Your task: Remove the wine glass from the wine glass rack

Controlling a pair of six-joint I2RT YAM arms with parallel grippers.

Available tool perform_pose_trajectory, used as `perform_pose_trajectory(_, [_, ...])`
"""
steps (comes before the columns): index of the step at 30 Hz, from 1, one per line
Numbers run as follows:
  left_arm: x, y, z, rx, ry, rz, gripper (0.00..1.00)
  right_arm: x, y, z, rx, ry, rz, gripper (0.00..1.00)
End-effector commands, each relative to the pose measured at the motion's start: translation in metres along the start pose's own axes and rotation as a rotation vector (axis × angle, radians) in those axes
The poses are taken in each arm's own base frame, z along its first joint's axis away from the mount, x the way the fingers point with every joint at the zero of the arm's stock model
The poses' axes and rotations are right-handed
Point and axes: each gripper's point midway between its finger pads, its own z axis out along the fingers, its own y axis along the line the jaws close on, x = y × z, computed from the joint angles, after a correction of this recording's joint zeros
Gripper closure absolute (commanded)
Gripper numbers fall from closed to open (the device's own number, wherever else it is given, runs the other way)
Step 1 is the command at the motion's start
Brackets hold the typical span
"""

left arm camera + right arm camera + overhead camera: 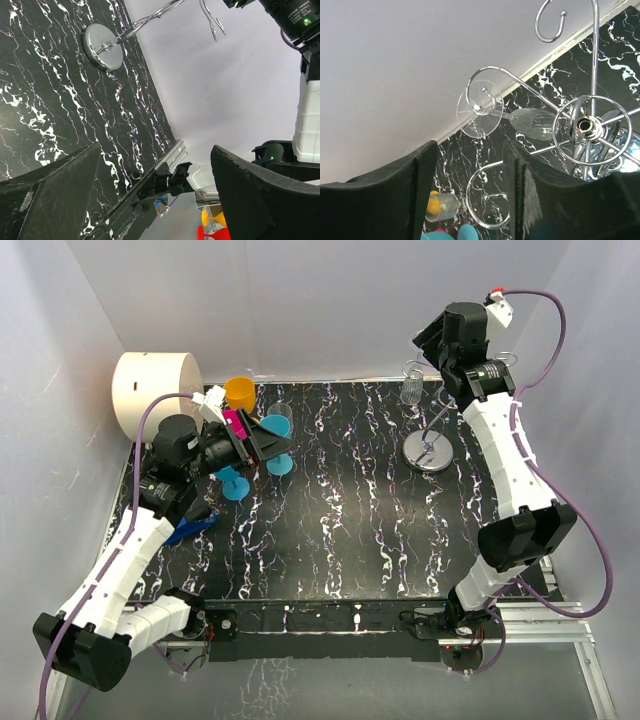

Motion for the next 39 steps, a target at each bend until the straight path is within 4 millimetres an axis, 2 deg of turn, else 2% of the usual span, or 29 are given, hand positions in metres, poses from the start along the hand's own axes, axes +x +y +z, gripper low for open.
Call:
perform_pose_trajectory(1, [0.000, -0.016, -0.010, 0.053, -0.008, 0.047, 0.09, -0.027, 0.009, 0.004, -0.001, -0.118, 0.128, 0.50])
perform_pose_trajectory(4, [0.002, -0.017, -0.011, 0.057, -0.006, 0.053, 0.09, -0.025, 0.006, 0.011, 0.019, -0.125, 0.159, 0.53])
perform_pose_trajectory(12, [0.003, -0.018, -0.014, 0.063, -0.006, 0.066, 0.09, -0.018, 0.002, 0.024, 0.048, -0.126, 0.203, 0.53])
perform_pose_trajectory(39, [0.002, -0.020, -0.015, 0.065, -0.004, 0.089, 0.08, -0.003, -0.015, 0.043, 0.100, -0.135, 0.259, 0.56])
